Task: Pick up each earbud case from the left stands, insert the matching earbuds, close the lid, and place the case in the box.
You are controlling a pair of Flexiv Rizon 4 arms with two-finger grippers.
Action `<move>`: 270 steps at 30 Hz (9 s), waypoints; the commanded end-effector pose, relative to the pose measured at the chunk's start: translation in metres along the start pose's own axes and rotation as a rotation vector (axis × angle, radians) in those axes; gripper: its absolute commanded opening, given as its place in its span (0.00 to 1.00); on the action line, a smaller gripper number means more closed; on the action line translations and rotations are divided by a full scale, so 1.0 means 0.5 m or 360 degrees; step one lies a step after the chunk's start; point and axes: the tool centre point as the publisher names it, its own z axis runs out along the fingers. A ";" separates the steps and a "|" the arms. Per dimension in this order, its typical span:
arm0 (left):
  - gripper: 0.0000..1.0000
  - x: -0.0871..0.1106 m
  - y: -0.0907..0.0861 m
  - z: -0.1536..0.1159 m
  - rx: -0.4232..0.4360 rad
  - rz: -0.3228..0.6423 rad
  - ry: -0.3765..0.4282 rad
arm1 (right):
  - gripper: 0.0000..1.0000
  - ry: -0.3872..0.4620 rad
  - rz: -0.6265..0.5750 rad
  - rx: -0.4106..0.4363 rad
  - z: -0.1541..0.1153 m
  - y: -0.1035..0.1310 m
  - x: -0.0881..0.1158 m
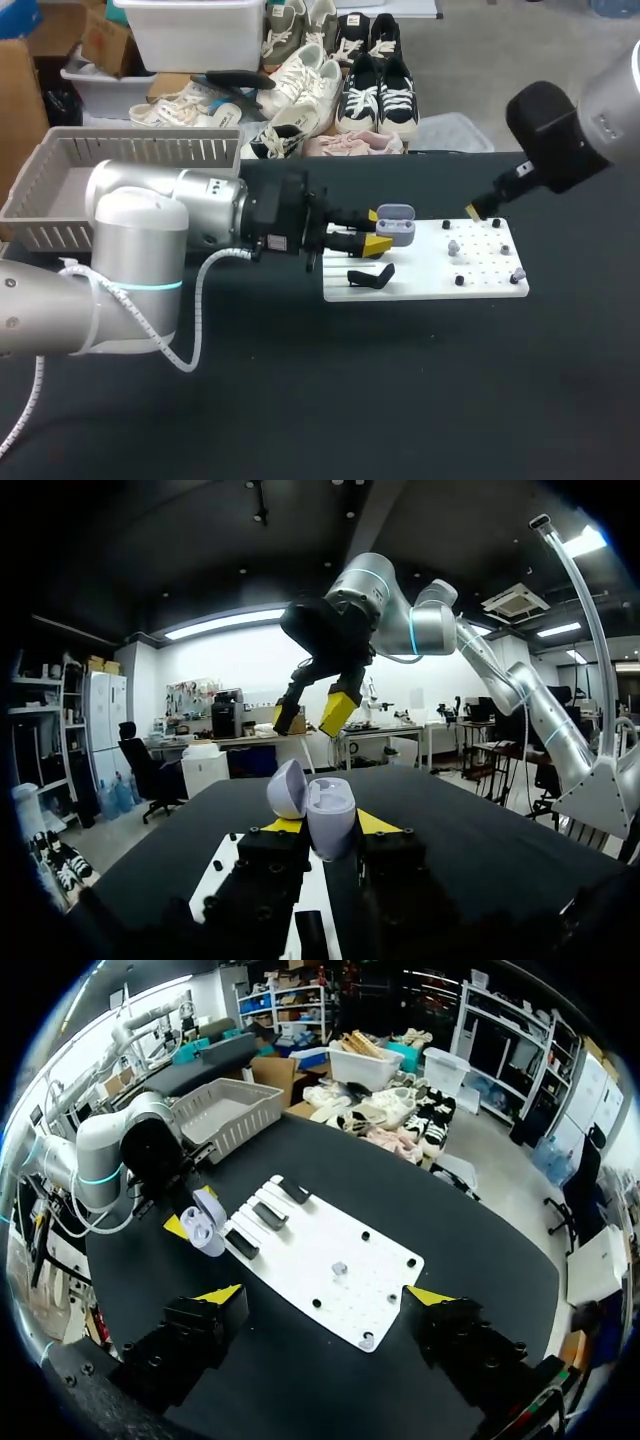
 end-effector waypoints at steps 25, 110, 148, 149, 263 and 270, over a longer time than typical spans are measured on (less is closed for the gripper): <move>0.00 0.007 0.002 0.003 0.0013 -0.0013 0.0006 | 0.98 0.0436 0.0043 0.0783 0.103 -0.062 0.172; 0.00 0.007 0.002 0.003 0.0013 -0.0013 0.0006 | 0.00 0.0570 0.0314 0.0563 0.205 -0.085 0.205; 0.00 0.007 0.002 0.003 0.0013 -0.0013 0.0006 | 0.00 0.0409 0.0407 0.0757 0.030 -0.005 0.140; 0.00 0.007 0.002 0.003 0.0013 -0.0013 0.0006 | 0.00 0.0409 0.0407 0.0757 0.030 -0.005 0.140; 0.00 0.007 0.002 0.003 0.0013 -0.0013 0.0006 | 0.00 0.0670 0.2001 0.1083 -0.050 0.213 -0.072; 0.00 0.007 0.002 0.003 0.0013 -0.0013 0.0006 | 0.00 0.0680 0.1954 0.1040 -0.032 0.245 -0.092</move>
